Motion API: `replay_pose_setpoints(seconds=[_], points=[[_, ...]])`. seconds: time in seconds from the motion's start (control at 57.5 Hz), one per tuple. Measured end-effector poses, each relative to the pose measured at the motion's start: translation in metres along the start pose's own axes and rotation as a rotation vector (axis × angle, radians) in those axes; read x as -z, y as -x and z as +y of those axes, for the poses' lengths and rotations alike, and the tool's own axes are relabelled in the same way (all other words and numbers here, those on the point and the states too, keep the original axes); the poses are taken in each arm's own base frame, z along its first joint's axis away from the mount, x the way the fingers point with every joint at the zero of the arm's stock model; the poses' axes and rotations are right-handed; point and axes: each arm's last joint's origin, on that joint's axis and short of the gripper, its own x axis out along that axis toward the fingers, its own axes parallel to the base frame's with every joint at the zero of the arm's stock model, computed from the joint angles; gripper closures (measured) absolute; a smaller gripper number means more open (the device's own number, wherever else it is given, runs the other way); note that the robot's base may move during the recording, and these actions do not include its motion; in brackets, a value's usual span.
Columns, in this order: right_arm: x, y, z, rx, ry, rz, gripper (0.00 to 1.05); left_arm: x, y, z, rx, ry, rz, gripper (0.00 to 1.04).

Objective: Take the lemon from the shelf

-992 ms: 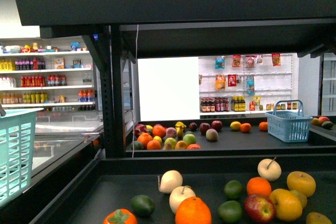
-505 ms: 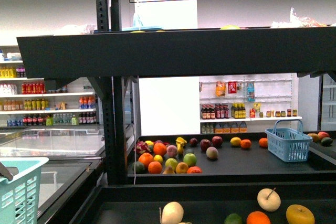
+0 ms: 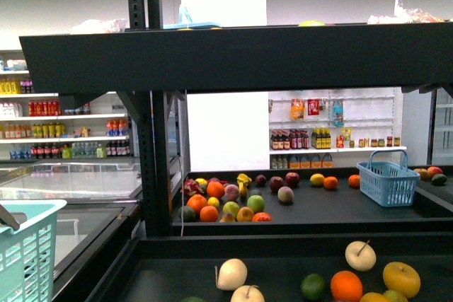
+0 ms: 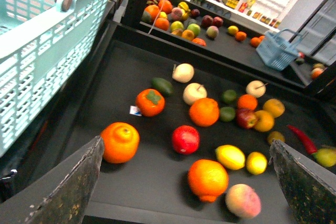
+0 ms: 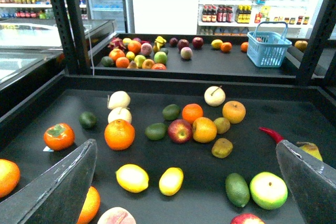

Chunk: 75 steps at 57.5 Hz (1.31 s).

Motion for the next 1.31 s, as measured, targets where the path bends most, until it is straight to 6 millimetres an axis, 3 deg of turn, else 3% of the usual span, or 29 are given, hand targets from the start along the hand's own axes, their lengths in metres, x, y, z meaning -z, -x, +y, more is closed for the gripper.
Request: replay_pose_setpoints(seconds=[0.104,0.278,0.453,0.783,1.305], points=[[0.0,0.0,0.0,0.0,0.0,0.0,0.02,-0.031,-0.011,0.005,0.009,0.117,-0.046,0.08],[0.0,0.0,0.0,0.0,0.0,0.0,0.02,-0.079,-0.041,0.031,-0.064,0.296,-0.088,0.08],[0.0,0.0,0.0,0.0,0.0,0.0,0.02,-0.11,-0.069,0.06,-0.103,0.477,-0.128,0.08],[0.0,0.0,0.0,0.0,0.0,0.0,0.02,-0.142,-0.125,0.101,-0.055,0.756,-0.185,0.08],[0.0,0.0,0.0,0.0,0.0,0.0,0.02,-0.167,-0.186,0.132,0.017,0.88,-0.216,0.08]])
